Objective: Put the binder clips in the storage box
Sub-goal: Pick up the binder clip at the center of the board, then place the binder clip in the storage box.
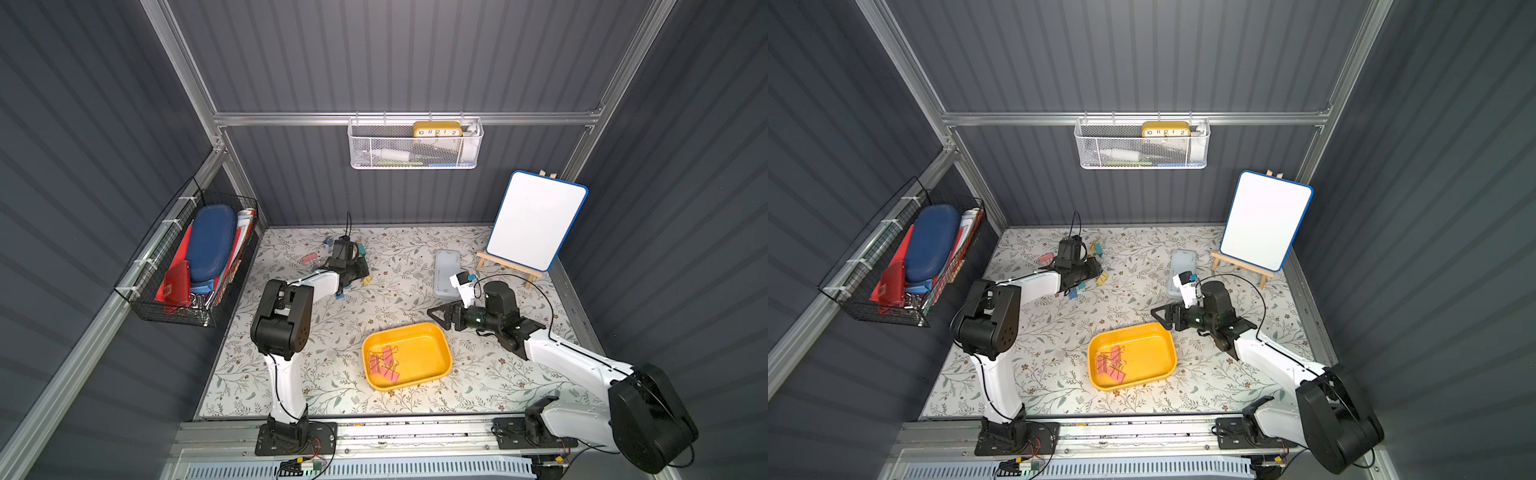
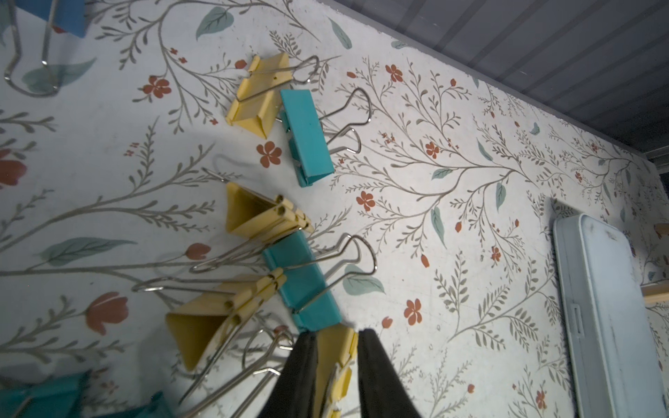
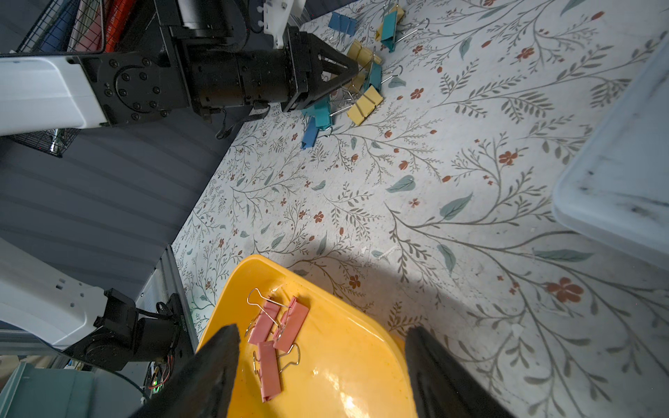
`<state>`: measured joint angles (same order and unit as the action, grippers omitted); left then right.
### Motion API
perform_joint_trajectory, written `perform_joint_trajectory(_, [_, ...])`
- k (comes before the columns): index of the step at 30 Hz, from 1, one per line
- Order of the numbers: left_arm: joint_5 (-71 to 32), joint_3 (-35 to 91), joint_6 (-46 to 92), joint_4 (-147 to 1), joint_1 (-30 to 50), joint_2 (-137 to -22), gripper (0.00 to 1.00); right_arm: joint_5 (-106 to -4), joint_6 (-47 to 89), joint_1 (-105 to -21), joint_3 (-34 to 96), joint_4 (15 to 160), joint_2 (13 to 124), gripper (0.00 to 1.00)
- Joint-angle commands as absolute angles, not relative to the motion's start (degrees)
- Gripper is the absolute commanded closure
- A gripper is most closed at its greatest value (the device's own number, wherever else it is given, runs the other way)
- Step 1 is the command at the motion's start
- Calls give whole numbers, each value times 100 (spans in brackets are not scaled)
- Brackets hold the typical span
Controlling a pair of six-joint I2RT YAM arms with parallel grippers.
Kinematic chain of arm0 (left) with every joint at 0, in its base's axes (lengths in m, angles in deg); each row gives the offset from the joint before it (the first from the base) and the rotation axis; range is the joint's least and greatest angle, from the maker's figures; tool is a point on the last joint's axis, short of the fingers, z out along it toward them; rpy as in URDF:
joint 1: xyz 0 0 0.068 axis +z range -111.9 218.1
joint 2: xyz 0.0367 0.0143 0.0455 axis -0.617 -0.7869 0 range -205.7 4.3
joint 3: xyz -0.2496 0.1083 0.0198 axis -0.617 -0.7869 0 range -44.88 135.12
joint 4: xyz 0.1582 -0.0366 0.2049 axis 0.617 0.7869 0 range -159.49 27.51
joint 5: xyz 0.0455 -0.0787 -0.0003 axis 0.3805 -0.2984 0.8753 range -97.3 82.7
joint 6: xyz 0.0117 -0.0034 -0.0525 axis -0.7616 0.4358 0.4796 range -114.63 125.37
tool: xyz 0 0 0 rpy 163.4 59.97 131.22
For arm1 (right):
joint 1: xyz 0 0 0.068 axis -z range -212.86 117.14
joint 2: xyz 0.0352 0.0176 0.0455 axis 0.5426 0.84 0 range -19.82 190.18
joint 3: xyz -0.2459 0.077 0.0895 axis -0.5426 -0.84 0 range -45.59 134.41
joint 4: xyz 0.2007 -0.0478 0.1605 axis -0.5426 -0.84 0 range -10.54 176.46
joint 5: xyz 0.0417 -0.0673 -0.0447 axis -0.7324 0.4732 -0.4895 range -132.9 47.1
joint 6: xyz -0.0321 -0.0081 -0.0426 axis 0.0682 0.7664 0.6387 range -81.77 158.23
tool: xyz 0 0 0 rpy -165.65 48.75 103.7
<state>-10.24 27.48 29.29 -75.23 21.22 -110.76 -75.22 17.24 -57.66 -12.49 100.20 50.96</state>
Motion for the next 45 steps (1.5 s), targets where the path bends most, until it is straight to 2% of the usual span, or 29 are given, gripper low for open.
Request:
perform_joint_trajectory(1, [-1043, 2704, 3008, -7397, 2014, -11162, 79, -7504, 1696, -5747, -1298, 10183, 5060, 23])
perform_joint_trajectory(4, [-977, 2694, 3045, -7390, 1965, -11139, 88, -7472, 1679, -5747, -1317, 10243, 5063, 23])
perform_joint_trajectory(6, [-946, 2702, 3077, -7356, 1939, -11119, 90, -7407, 1662, -5746, -1342, 10288, 5057, 23])
perform_joint_trajectory(9, [-809, 2692, 3090, -7330, 1854, -11014, 100, -7350, 1657, -5739, -1377, 10315, 5032, 23])
perform_joint_trajectory(14, [-250, 2858, 3117, -6958, 1601, -10684, 100, -7084, 1767, -5731, -1445, 10258, 4999, 23])
perform_joint_trajectory(17, [504, 3105, 3188, -6399, 1211, -10380, 100, -6774, 1887, -5731, -1513, 10165, 4756, 23])
perform_joint_trajectory(24, [1952, 3917, 4142, -4341, 34, -9620, 100, -6168, 1986, -5730, -1729, 10176, 4547, 23])
perform_joint_trajectory(30, [2653, 4760, 6070, -1634, -1402, -9759, 100, -6035, 1930, -5729, -1802, 10256, 4670, 23])
perform_joint_trajectory(33, [2596, 4844, 6868, -899, -2038, -9852, 100, -6062, 1869, -5730, -1888, 10414, 4693, 23])
perform_joint_trajectory(37, [2281, 4550, 7480, -900, -2592, -9786, 100, -6110, 1824, -5730, -1945, 10434, 4621, 23])
perform_joint_trajectory(45, [2246, 3569, 8614, -951, -3217, -9573, 100, -6020, 1767, -5730, -2093, 10504, 4441, 23])
